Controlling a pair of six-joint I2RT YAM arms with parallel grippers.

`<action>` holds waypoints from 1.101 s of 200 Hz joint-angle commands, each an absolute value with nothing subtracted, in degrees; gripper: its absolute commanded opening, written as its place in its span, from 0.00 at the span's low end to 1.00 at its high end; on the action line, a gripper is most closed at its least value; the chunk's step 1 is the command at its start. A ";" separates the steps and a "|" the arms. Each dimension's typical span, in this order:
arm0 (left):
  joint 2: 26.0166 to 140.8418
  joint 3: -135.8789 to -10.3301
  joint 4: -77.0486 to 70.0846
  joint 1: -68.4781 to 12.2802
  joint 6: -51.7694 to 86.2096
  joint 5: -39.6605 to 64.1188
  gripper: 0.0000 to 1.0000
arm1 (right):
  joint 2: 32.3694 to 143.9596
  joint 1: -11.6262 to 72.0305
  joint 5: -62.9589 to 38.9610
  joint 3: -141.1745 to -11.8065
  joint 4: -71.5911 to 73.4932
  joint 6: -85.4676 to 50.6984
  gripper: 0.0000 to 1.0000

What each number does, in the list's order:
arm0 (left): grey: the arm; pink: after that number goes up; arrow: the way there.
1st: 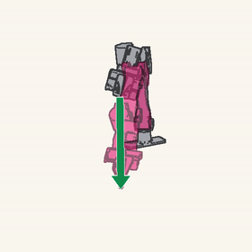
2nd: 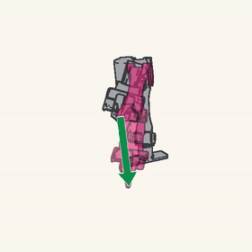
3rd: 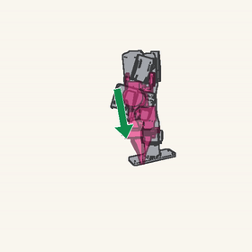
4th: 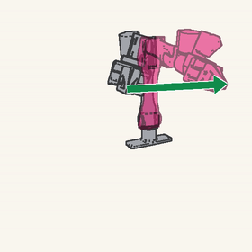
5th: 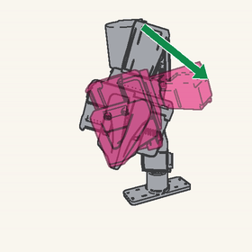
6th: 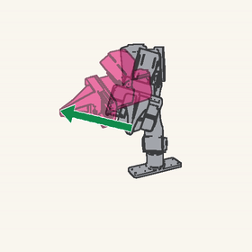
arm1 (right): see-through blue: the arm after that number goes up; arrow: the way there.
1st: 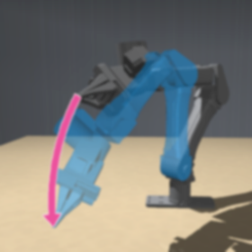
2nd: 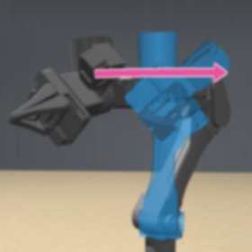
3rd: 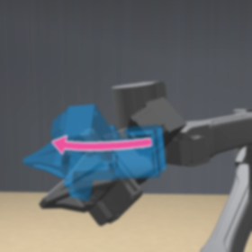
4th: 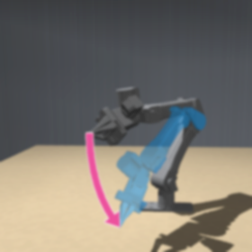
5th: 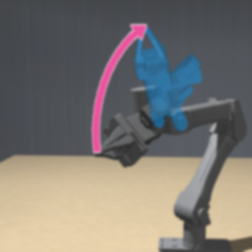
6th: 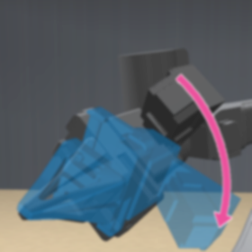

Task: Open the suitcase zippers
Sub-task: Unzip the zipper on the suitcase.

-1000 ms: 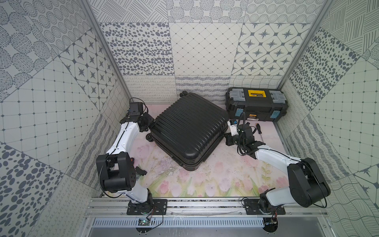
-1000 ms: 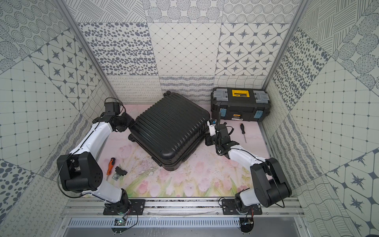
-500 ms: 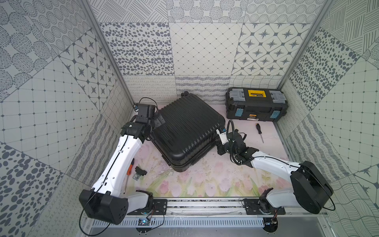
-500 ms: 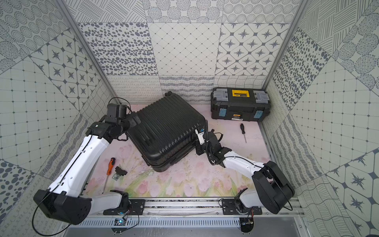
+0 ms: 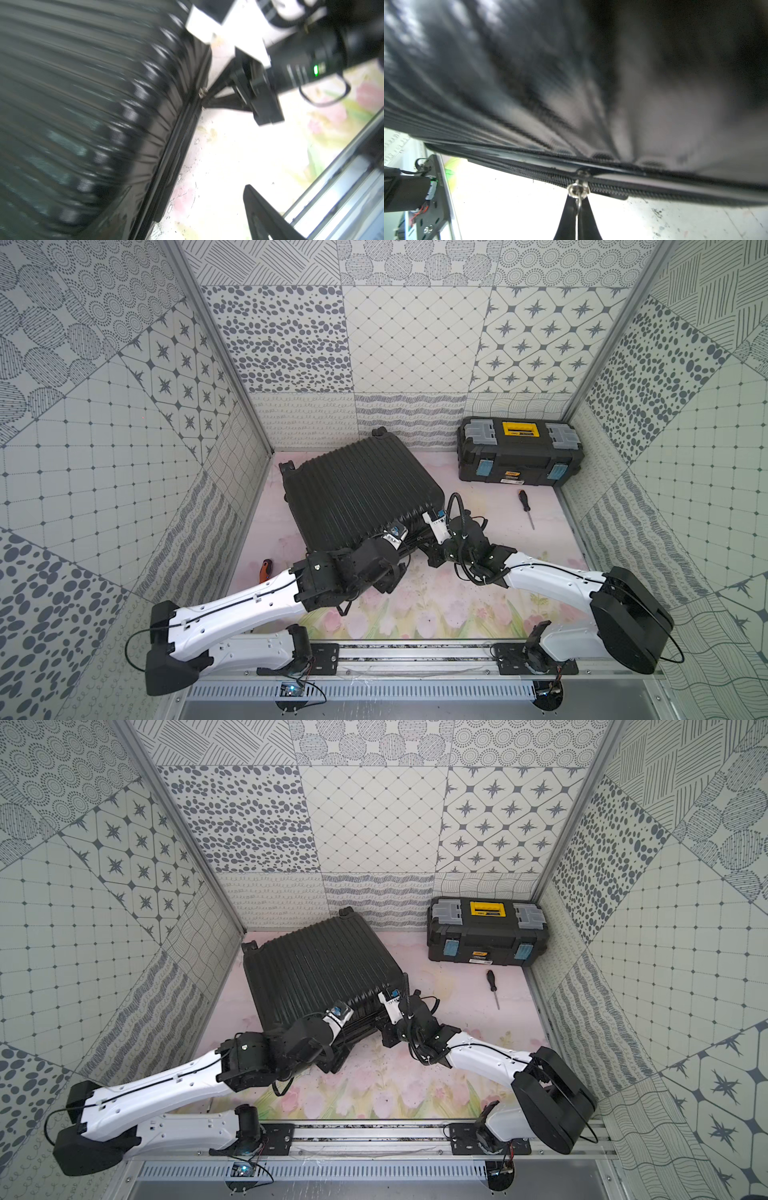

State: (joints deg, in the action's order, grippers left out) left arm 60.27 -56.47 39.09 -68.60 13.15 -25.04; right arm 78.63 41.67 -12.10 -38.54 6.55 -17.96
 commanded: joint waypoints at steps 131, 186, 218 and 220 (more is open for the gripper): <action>77.17 -28.11 -21.92 -69.54 -31.05 -29.68 0.90 | 80.67 34.92 -25.66 -38.94 12.74 -22.35 0.00; 80.95 -29.65 -27.30 -68.68 -34.19 -31.36 0.90 | 81.66 35.59 -25.84 -37.47 14.06 -22.64 0.00; 81.14 -31.20 -24.98 -66.02 -31.38 -30.41 0.86 | 82.57 35.74 -26.70 -37.49 14.15 -22.68 0.00; 81.19 -31.31 -24.55 -65.77 -31.05 -30.21 0.86 | 82.61 35.70 -26.71 -37.52 14.15 -22.72 0.00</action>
State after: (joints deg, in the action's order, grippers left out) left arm 80.64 -29.65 -18.55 -68.38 -30.55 -29.19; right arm 80.86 34.44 -22.63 -37.69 11.14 -22.24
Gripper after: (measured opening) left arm 0.872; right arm 0.047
